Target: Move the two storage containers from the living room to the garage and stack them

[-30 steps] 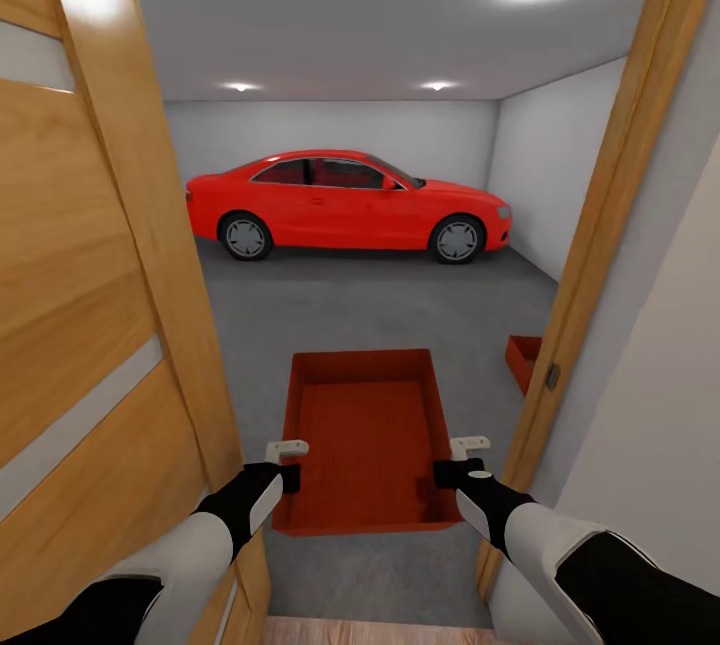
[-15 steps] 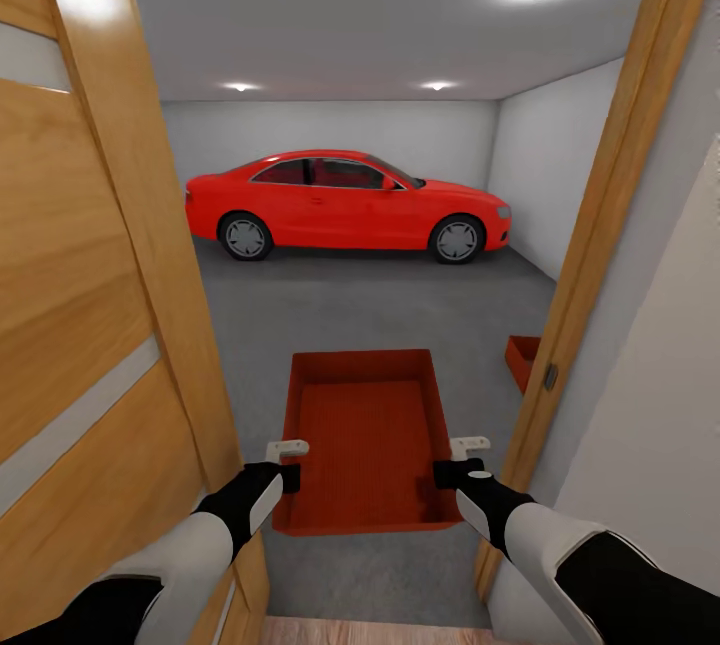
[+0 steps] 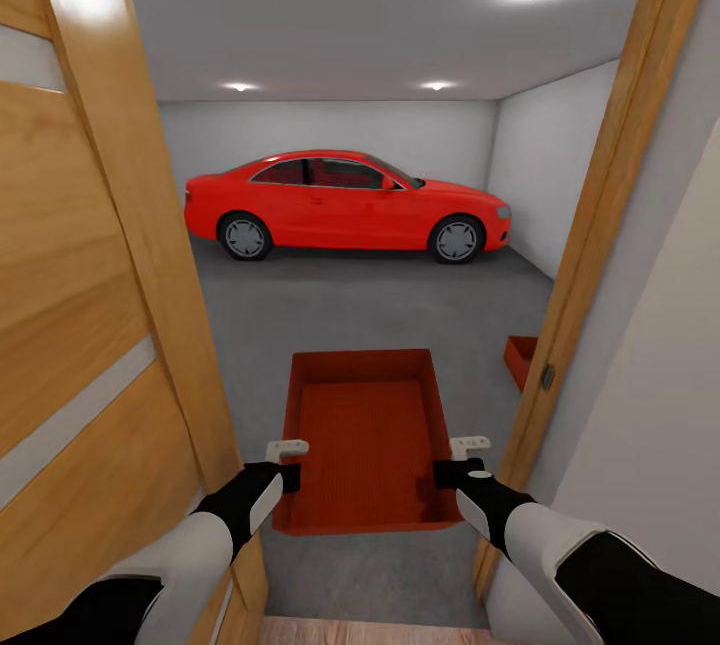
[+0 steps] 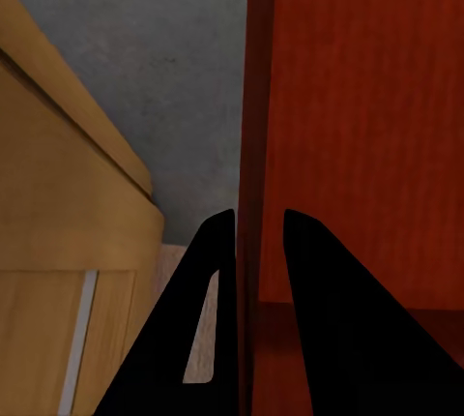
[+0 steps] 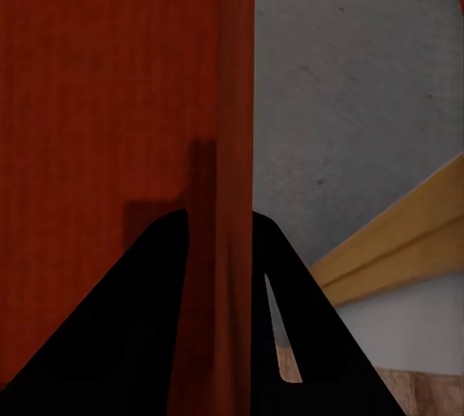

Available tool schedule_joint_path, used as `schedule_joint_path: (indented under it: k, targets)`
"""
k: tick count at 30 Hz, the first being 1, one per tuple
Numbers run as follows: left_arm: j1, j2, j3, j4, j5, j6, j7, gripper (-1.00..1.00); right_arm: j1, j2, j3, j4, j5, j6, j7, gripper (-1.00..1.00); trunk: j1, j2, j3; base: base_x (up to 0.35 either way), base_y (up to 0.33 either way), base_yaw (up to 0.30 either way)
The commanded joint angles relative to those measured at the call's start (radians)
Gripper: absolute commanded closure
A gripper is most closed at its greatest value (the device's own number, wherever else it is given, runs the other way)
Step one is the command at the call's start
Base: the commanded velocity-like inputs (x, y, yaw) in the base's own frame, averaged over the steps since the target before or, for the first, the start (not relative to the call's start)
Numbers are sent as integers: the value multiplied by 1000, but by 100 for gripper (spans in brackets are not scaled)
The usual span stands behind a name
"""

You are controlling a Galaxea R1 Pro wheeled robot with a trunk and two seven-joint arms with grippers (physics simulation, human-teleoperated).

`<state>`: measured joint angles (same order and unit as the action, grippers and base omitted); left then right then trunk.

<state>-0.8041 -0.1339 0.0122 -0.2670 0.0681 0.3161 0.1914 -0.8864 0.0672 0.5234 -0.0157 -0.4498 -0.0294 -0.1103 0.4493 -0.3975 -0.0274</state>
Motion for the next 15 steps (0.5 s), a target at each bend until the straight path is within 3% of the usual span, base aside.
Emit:
schedule_joint_path:
  k: [1, 9, 15]
  targets:
    - [0, 0, -3, -5, -31, -18, 16, 100, -1, 0, -11, 17, -20, -6, -6, 100, 1, -2, -2, 0, 0, 0]
    - [0, 0, -3, -3, -31, -15, 15, 100, 0, 0, -11, 17, -20, -4, -6, 100, 1, -2, -2, 12, 0, 0]
    - [-1, 1, -3, -1, -31, -6, 15, 100, -1, 0, -11, 17, -20, -5, -6, 100, 1, -2, -2, 250, 0, 0]
